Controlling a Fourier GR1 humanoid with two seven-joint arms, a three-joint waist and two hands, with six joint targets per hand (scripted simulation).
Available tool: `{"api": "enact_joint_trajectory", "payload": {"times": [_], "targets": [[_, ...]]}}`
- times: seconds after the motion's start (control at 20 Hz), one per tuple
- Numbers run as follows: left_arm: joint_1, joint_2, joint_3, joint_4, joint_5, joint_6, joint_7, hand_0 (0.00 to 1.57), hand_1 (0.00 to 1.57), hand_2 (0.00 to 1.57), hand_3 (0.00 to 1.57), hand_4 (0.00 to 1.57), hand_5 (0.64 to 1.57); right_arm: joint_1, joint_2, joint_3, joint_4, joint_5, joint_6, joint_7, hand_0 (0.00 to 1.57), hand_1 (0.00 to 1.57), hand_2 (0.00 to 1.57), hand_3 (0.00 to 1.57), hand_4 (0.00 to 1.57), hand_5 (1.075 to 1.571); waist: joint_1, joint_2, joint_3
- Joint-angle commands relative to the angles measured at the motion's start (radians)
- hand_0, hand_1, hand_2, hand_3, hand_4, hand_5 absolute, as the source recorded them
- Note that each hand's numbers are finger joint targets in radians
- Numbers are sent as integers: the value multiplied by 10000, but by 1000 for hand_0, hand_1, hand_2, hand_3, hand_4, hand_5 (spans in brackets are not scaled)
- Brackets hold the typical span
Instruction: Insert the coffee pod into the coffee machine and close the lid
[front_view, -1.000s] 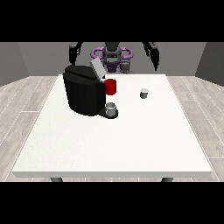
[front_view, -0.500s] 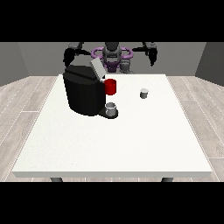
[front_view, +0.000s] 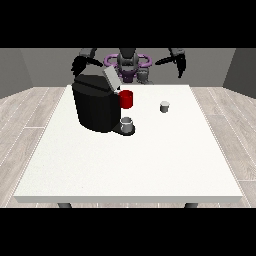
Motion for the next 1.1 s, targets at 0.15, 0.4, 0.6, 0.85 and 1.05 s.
{"api": "enact_joint_trajectory", "payload": {"times": [0.15, 0.4, 0.6, 0.85, 1.05], "targets": [[-2089, 873, 917, 1471, 417, -507, 1285, 0, 0, 0, 0, 0, 1571, -1098, -226, -158, 182, -123, 164, 20, 0, 0, 0, 0, 233, 1571, -455, 1107, 1], [-2379, 1129, 701, 2848, -382, -664, 960, 0, 0, 0, 0, 0, 1571, -1182, -52, 36, 124, -46, -25, 558, 0, 0, 0, 0, 340, 1571, -556, 1064, -1], [-3103, 1187, 1113, 4329, -612, -227, 250, 0, 0, 0, 0, 0, 1571, -1870, -30, 125, -12, -26, -96, 873, 0, 0, 0, 0, 358, 1571, -862, 1849, -6], [-3480, 1413, 800, 5221, -1353, -205, 18, 0, 0, 0, 0, 0, 1571, -1894, 92, 168, 636, 267, -341, 560, 0, 0, 0, 0, 371, 1571, -706, 1906, -3], [-3684, 1242, 308, 5507, -2008, -21, 122, 0, 0, 0, 0, 0, 1571, -2218, -439, -304, 1395, 89, -1, 457, 0, 0, 0, 0, 423, 1571, -590, 1821, -1]]}}
